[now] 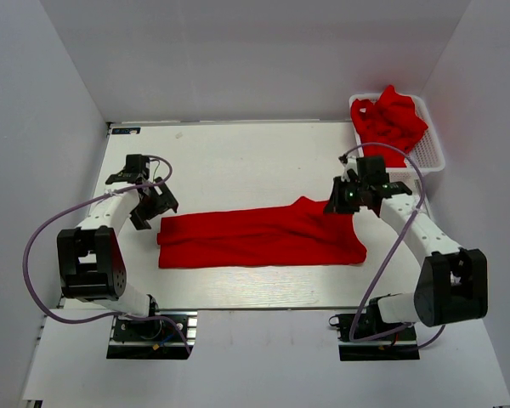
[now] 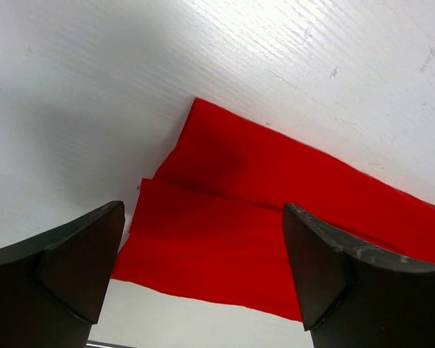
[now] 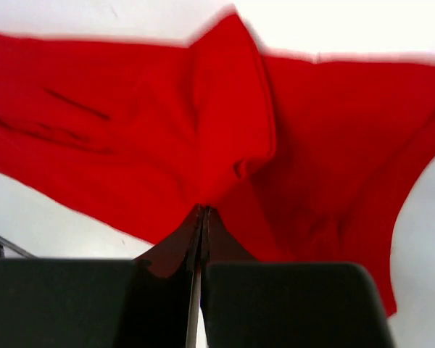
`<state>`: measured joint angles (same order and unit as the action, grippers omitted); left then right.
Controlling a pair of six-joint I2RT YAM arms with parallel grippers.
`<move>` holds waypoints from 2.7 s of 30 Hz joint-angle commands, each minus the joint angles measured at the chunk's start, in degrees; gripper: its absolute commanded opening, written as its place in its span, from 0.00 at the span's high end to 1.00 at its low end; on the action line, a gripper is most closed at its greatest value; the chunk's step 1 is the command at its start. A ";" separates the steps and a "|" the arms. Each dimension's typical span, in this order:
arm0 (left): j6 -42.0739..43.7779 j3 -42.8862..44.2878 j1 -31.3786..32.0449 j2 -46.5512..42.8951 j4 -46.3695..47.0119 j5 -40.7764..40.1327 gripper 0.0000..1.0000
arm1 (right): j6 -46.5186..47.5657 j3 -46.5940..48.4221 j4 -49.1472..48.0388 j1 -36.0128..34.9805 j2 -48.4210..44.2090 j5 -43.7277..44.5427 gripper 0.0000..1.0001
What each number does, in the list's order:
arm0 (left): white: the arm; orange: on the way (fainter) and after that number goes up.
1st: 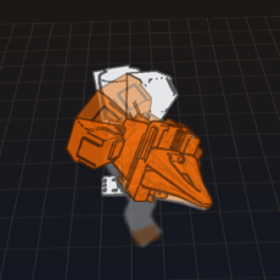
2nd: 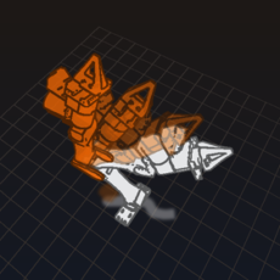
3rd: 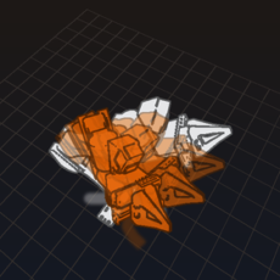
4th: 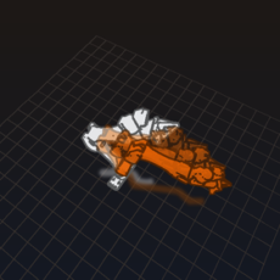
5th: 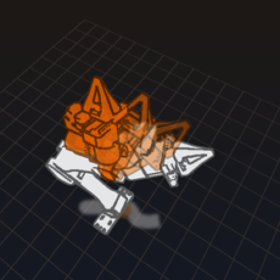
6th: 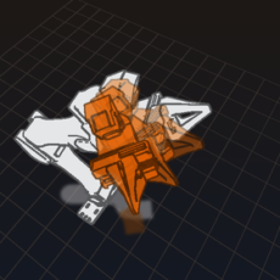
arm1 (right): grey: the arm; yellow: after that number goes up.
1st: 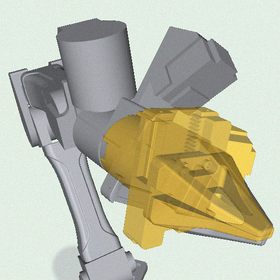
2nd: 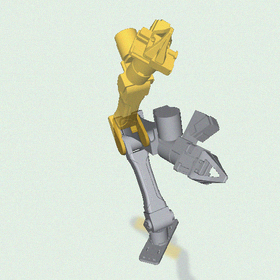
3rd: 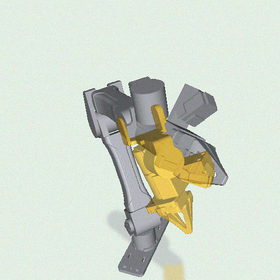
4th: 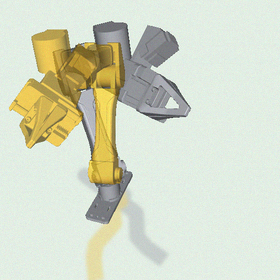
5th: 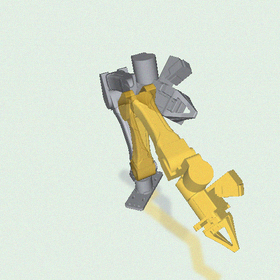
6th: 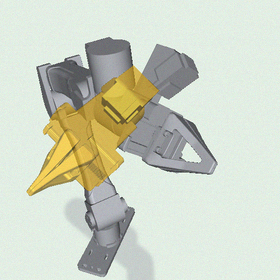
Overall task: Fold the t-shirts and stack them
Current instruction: Fold the other side of the tshirt into a rectangle, then rotate the tshirt 90 degrees
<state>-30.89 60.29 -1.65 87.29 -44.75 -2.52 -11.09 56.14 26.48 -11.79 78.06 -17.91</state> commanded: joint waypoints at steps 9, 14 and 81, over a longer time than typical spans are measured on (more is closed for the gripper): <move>0.31 -1.49 0.33 -1.77 0.02 0.33 0.00 | -3.23 -10.25 9.99 0.10 -10.56 1.56 1.00; 0.31 -1.49 0.33 -1.77 0.63 0.85 0.00 | -5.78 -9.91 14.21 0.28 -14.95 8.85 1.00; 2.84 -5.82 32.82 23.88 -11.31 17.73 0.00 | -20.26 69.02 -5.95 -3.49 71.87 -14.15 0.10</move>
<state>-28.91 56.55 24.49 98.41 -48.18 6.70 -25.85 124.95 27.31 -13.15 144.79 -27.03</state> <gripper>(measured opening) 0.994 0.902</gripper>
